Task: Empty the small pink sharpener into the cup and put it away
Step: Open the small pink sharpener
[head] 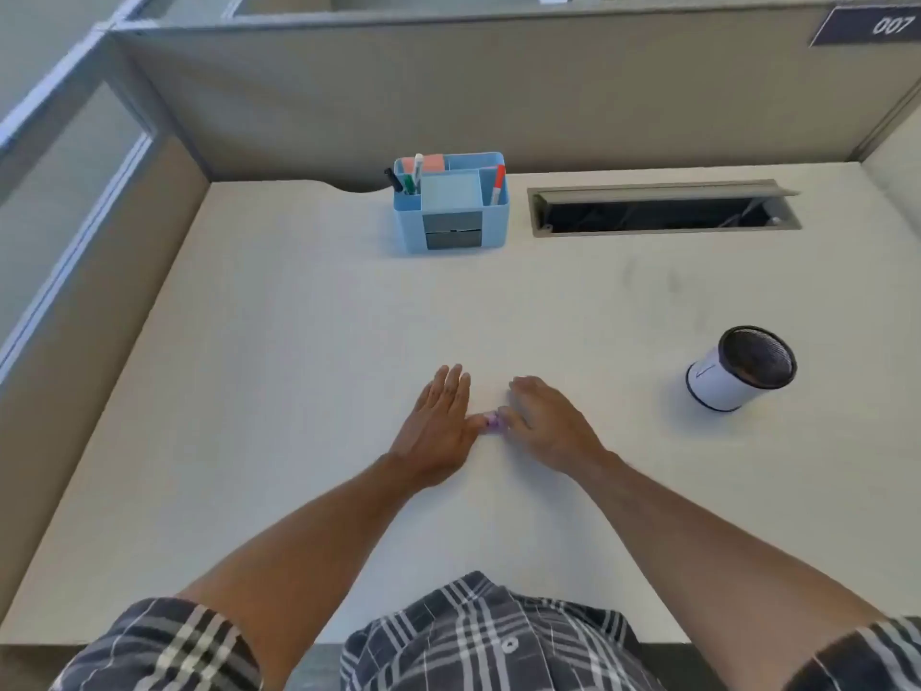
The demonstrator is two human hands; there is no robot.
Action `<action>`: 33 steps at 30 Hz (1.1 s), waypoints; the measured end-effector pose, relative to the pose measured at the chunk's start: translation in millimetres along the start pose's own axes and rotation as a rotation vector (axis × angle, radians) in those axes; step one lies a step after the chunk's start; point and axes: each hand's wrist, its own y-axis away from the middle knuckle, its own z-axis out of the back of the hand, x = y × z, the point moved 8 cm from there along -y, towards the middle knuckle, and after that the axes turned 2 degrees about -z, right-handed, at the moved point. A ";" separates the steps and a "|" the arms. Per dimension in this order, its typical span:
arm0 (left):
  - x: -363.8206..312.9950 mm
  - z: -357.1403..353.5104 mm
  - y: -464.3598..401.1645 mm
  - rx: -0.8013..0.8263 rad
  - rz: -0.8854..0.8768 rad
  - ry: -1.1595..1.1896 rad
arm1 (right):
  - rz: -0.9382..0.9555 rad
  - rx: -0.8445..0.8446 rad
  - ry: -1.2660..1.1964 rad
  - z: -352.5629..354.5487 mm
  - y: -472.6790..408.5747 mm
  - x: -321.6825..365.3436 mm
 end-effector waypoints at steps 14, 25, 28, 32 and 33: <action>-12.3 -9.5 -0.4 -0.080 -0.110 0.040 | 0.106 0.037 -0.079 -17.5 3.1 -8.0; -29.5 21.5 -7.2 -0.178 -0.079 0.345 | -0.223 0.149 -0.746 -6.0 9.9 -11.6; -31.0 26.9 -4.7 -0.173 -0.051 0.435 | -0.254 0.129 -0.866 2.9 14.3 -9.9; -27.3 24.5 -3.4 -0.136 0.059 0.627 | -0.297 0.101 -0.948 5.9 16.5 -7.5; -25.1 22.3 -3.1 -0.111 0.106 0.719 | -0.298 0.099 -0.963 6.5 16.8 -6.6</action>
